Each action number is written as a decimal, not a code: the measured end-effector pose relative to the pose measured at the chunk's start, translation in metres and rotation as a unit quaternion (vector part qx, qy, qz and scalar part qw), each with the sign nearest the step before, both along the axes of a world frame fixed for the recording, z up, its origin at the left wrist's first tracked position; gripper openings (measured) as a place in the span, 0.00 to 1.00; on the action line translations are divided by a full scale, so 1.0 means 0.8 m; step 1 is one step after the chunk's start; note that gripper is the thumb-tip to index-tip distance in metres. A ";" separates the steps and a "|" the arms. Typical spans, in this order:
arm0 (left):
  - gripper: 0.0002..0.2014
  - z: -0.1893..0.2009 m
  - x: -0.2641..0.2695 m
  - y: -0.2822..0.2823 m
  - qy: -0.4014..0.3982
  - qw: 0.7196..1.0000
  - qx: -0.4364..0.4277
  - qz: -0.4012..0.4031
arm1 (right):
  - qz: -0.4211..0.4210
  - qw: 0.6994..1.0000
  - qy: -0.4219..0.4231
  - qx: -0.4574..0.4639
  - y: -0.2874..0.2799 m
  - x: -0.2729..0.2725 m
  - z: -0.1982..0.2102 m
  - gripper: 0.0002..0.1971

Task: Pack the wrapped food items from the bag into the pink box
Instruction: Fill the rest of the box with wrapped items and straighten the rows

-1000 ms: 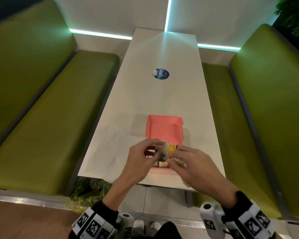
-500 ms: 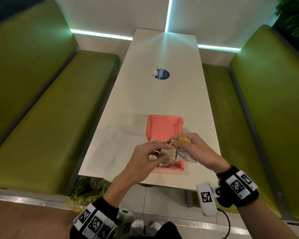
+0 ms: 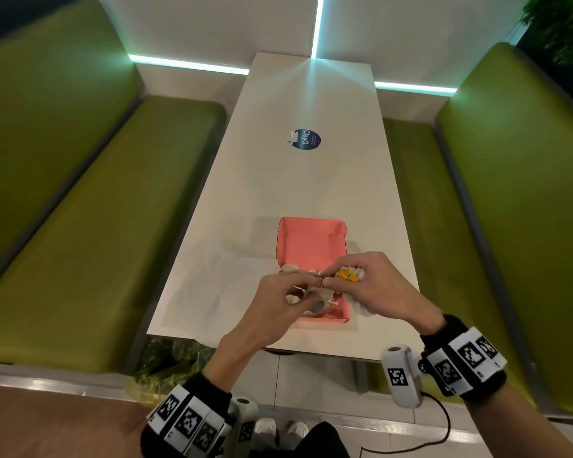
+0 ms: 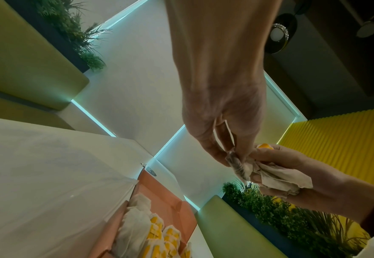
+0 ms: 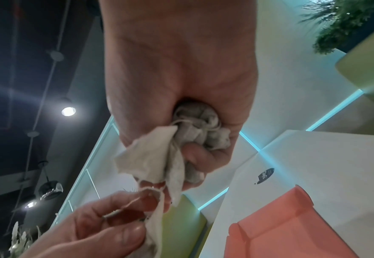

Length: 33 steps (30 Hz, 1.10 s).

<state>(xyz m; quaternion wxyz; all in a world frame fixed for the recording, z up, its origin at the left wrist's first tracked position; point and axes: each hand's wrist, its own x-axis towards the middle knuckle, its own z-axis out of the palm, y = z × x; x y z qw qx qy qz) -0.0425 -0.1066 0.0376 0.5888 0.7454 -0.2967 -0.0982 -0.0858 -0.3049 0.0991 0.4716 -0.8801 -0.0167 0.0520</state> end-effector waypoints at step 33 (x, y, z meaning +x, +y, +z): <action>0.14 -0.109 0.003 -0.074 -0.050 0.935 0.344 -0.067 | 0.069 0.945 0.085 -0.309 -0.045 0.016 -0.093 0.05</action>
